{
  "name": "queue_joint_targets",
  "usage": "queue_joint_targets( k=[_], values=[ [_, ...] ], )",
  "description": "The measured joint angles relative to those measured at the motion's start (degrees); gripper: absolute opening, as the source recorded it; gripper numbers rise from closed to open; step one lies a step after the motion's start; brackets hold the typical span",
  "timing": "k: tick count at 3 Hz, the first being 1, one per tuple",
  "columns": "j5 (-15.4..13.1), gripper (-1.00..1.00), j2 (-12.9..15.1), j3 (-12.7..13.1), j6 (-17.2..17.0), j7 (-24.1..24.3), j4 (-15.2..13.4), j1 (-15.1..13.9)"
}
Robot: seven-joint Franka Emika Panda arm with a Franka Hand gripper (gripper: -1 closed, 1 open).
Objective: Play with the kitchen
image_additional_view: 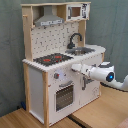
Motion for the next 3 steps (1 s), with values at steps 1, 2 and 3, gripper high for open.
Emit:
queue_joint_targets(
  k=[1,2,3],
  values=[
    [0.0,-1.0,0.0,0.0,0.1,5.9,0.0,0.0],
    [0.1,-1.0,0.0,0.0,0.1,13.4,0.0,0.0],
    [0.2,-1.0,0.0,0.0,0.1,20.4,0.0,0.0]
  ],
)
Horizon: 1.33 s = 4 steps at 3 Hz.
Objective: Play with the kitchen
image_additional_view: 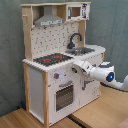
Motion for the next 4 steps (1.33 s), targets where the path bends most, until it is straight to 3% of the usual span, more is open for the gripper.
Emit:
queue_joint_targets(
  k=[3,4],
  values=[
    [0.4,-1.0,-0.1,0.0,0.0,18.6,0.0,0.1],
    [0.5,-1.0,-0.5,0.0,0.0,22.3,0.1,0.2]
  ],
)
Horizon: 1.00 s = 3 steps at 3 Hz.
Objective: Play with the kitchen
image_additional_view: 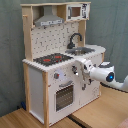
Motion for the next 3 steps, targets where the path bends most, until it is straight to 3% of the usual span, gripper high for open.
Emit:
queue_joint_targets(
  k=[1,3],
  values=[
    [0.0,1.0,0.0,0.0,0.0,0.0,0.1,0.0],
    [-0.1,1.0,-0.1,-0.2,-4.9,-6.0,-2.0,8.9]
  ],
)
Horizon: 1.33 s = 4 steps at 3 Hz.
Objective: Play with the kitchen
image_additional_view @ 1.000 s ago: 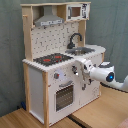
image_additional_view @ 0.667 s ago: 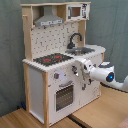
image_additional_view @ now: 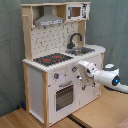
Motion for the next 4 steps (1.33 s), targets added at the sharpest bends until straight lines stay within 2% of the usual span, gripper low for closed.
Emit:
queue_joint_targets(
  k=[1,3,4],
  values=[
    [0.0,1.0,-0.1,-0.4,-0.5,-5.7,0.1,0.3],
    [0.0,1.0,-0.6,-4.9,-2.5,-16.3,0.6,0.3],
    [0.0,1.0,-0.8,-6.7,-4.9,-21.5,0.8,0.5]
  ],
)
